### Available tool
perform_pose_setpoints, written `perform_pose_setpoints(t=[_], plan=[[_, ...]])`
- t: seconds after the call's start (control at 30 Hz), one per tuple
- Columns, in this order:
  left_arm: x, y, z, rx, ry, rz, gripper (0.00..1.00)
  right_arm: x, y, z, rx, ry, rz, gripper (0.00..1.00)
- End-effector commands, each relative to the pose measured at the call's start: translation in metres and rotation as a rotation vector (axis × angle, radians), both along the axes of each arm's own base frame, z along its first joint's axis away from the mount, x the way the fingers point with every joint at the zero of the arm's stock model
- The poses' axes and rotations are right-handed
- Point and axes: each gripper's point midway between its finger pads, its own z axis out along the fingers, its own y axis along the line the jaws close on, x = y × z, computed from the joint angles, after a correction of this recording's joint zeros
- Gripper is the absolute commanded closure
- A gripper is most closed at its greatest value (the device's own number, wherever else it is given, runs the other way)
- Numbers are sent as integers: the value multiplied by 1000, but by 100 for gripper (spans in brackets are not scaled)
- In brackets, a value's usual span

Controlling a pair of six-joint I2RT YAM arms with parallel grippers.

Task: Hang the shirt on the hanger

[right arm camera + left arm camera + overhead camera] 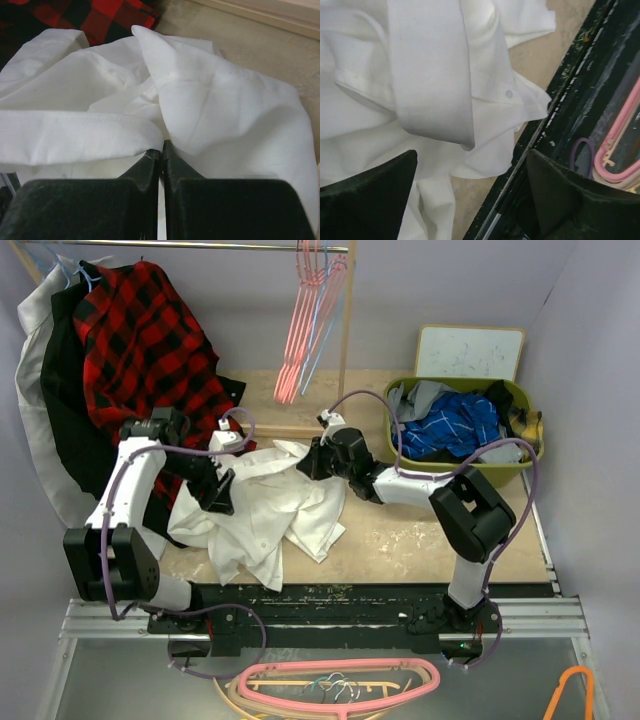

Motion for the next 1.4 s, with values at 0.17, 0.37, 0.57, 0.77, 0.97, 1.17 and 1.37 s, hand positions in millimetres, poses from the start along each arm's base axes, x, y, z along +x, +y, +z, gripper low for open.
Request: perform_pose_setpoints(t=[0.17, 0.37, 0.57, 0.77, 0.97, 1.17, 1.37], plan=[[4, -57, 68, -432, 194, 19, 1, 17, 4, 17, 55, -7, -55, 100], [46, 4, 86, -123, 101, 297, 1, 19, -1, 20, 46, -13, -71, 100], [72, 79, 154, -16, -374, 800, 1, 20, -4, 13, 25, 1, -76, 100], [33, 21, 135, -41, -301, 543, 34, 15, -6, 17, 24, 6, -72, 100], [5, -16, 70, 151, -250, 330, 25, 13, -10, 17, 14, 13, -79, 100], [10, -36, 59, 178, -386, 236, 26, 5, -14, 7, 20, 56, -89, 100], [5, -58, 14, 308, -409, 89, 29, -6, -21, -5, 50, 115, -126, 100]])
